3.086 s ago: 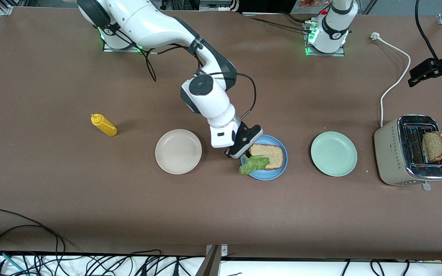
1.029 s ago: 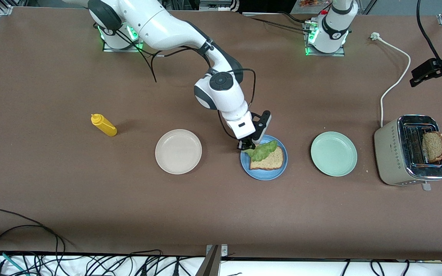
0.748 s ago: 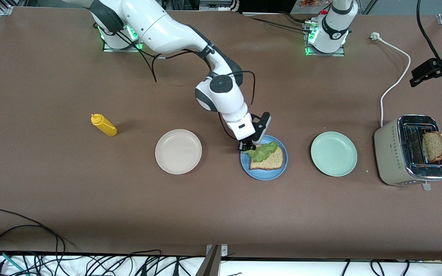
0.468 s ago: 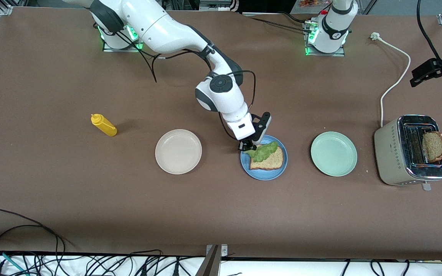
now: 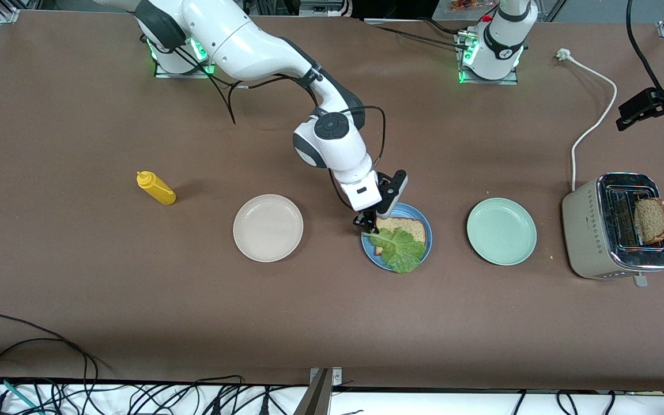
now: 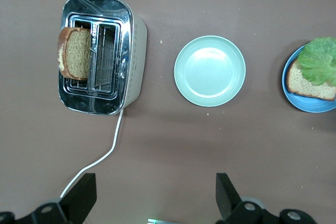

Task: Make sandwich in blue plate with both arms
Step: 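Move the right gripper over to the yellow mustard bottle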

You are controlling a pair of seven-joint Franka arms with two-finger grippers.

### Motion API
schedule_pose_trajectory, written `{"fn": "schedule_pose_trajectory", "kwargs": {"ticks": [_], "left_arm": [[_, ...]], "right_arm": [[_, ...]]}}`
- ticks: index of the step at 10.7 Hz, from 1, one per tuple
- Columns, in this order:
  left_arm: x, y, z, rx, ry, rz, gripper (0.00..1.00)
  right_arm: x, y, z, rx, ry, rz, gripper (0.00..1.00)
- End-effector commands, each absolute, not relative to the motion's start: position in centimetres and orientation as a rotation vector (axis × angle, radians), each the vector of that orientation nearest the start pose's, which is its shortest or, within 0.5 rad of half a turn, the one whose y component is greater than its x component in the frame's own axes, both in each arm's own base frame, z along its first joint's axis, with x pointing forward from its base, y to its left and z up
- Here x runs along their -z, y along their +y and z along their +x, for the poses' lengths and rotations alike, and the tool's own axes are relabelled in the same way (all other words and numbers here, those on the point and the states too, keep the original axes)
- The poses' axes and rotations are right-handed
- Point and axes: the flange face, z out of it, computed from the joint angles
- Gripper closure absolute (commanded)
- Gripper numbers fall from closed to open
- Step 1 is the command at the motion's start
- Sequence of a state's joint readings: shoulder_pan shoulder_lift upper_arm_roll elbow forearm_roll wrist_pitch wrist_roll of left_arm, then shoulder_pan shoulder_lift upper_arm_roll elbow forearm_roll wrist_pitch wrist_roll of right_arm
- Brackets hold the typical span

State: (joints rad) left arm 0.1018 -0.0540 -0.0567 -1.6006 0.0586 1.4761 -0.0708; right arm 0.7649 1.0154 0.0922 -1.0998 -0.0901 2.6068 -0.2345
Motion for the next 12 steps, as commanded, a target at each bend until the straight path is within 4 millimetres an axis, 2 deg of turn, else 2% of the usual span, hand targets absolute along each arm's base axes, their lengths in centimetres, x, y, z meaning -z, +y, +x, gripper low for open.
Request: {"fn": "schedule_pose_trajectory", "kwargs": {"ticks": [1,2,5,6,8,10,12], "left_arm": [[-63.8,2.4,52.8,-0.107,-0.165,-3.043,0.00],[-63.8,2.4,52.8,-0.107,-0.165,-3.043,0.00],[-63.8,2.4,52.8,-0.107,-0.167,-3.045,0.00],[-63.8,2.5,52.8,-0.107,-0.167,-3.043,0.00],[-63.7,2.8,52.9,-0.107,-0.174,-3.042,0.00],[-63.7,2.6,52.9,-0.107,-0.169,-3.043,0.00],[-63.7,2.4,52.9,-0.107,-0.162,-3.044,0.00]], "right_arm": [[-27.7,58.6,56.5,0.692,-1.395,-2.492,0.00],[-29.3,57.3,57.6,0.656,-1.363,-2.519,0.00],[-37.7,52.1,59.9,0.459,-1.284,-2.616,0.00],[-40.0,49.1,61.0,0.379,-1.256,-2.663,0.00],[-43.5,41.6,63.4,0.225,-1.198,-2.749,0.00],[-46.2,34.7,65.2,0.113,-1.258,-2.755,0.00],[-48.4,27.8,66.0,-0.020,-1.162,-2.803,0.00]]}}
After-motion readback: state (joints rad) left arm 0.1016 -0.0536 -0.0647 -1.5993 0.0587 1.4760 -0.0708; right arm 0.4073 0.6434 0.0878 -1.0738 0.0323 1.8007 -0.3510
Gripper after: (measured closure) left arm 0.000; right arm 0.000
